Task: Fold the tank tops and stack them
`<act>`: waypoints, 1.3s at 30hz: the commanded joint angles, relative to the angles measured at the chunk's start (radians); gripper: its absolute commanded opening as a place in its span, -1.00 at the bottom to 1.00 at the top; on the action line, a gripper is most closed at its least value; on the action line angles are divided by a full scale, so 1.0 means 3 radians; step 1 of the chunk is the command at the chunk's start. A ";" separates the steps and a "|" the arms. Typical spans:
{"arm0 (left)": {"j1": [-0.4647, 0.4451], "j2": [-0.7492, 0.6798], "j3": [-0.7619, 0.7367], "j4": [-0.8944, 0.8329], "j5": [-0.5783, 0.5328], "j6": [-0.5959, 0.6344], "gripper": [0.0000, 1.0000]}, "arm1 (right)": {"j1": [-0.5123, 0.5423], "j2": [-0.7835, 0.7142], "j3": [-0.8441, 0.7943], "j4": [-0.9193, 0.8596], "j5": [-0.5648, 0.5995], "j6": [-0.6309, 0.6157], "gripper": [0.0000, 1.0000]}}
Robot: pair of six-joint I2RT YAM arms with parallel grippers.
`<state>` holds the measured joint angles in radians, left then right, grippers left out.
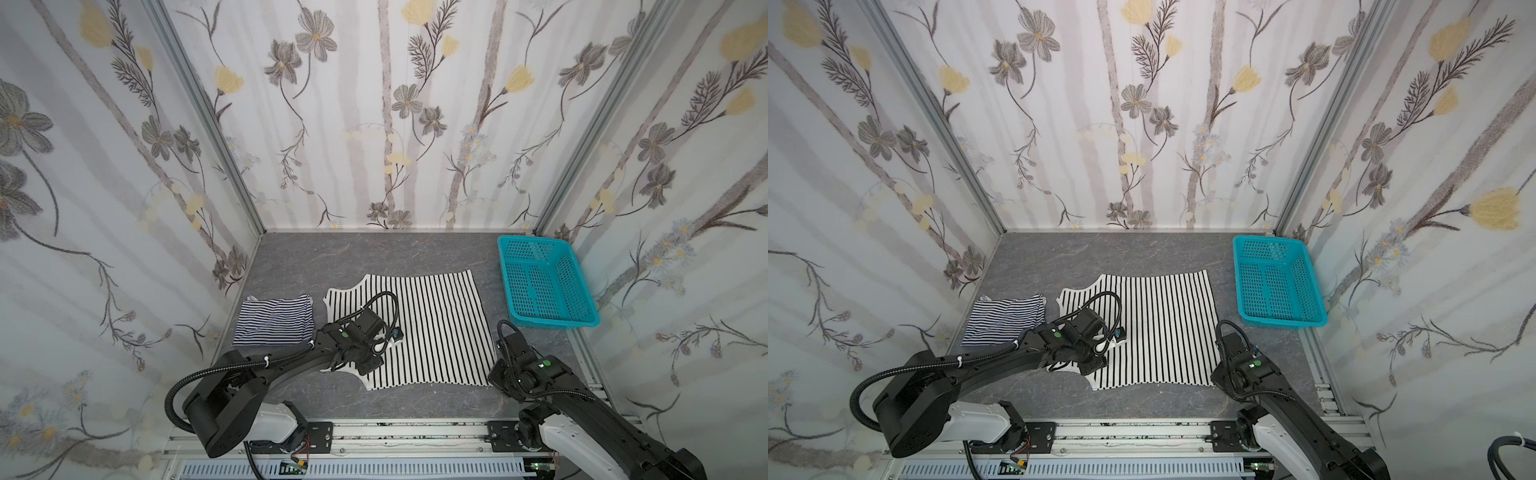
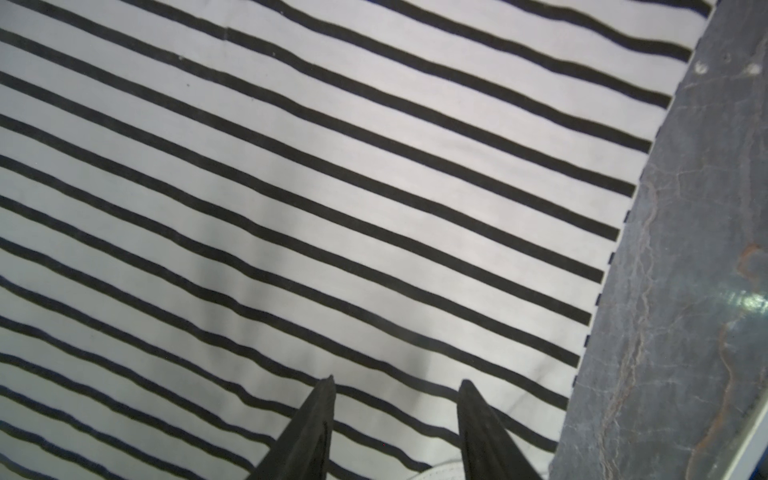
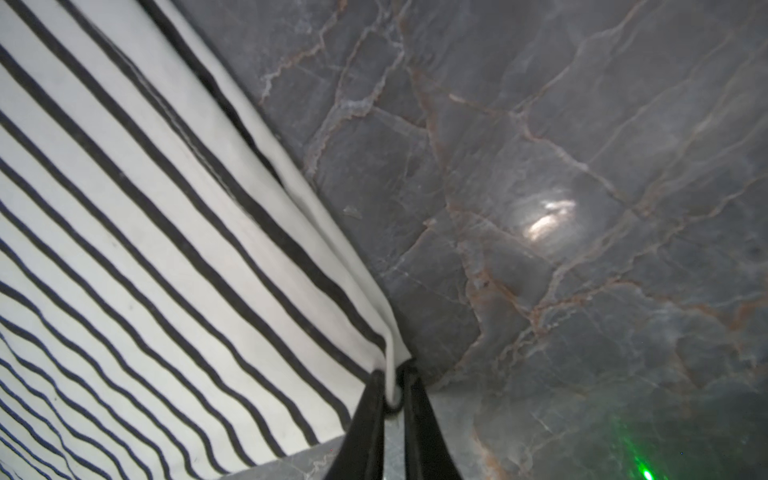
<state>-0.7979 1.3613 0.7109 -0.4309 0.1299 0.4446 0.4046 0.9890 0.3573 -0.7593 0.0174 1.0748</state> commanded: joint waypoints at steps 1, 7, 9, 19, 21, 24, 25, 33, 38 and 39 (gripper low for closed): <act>0.0006 0.0008 0.0043 -0.0055 0.0121 -0.0012 0.03 | 0.0006 0.0076 0.0072 0.0154 0.0016 -0.0071 -1.00; 0.0001 -0.0017 0.0004 -0.0271 0.0364 0.0067 0.07 | 0.0006 0.0043 0.0387 0.0016 0.0072 -0.0210 -1.00; -0.0011 -0.0027 -0.0001 -0.0354 0.0348 0.0111 0.06 | 0.0004 0.0029 0.0486 0.0007 0.0072 -0.0248 -1.00; -0.0262 -0.0132 -0.0117 -0.0540 0.0372 0.0120 0.01 | 0.0004 0.0209 0.0800 0.0069 0.0055 -0.0384 -1.00; -0.0328 -0.0130 -0.0115 -0.0541 0.0360 0.0127 0.01 | 0.0006 0.0240 0.0831 0.0086 0.0060 -0.0411 -1.00; -0.0387 -0.0062 -0.0105 -0.0537 0.0345 0.0144 0.00 | 0.0003 0.0279 0.0859 0.0110 0.0055 -0.0438 -1.00; -0.0404 -0.0016 -0.0101 -0.0534 0.0339 0.0149 -0.01 | 0.0002 0.0287 0.0864 0.0116 0.0060 -0.0446 -1.00; -0.0437 0.0098 -0.0104 -0.0517 0.0260 0.0164 -0.09 | 0.0002 0.0338 0.0884 0.0184 0.0044 -0.0457 -1.00; -0.0434 0.0158 -0.0148 -0.0520 0.0210 0.0193 -0.20 | -0.0003 0.0378 0.0883 0.0185 0.0059 -0.0484 -1.00; -0.0439 0.0180 -0.0150 -0.0518 0.0203 0.0200 -0.24 | -0.0007 0.0382 0.0885 0.0187 0.0064 -0.0488 -1.00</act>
<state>-0.9287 1.4052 0.6708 -0.5755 0.2058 0.4839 0.4046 1.0981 0.6144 -0.7422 0.0143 0.9360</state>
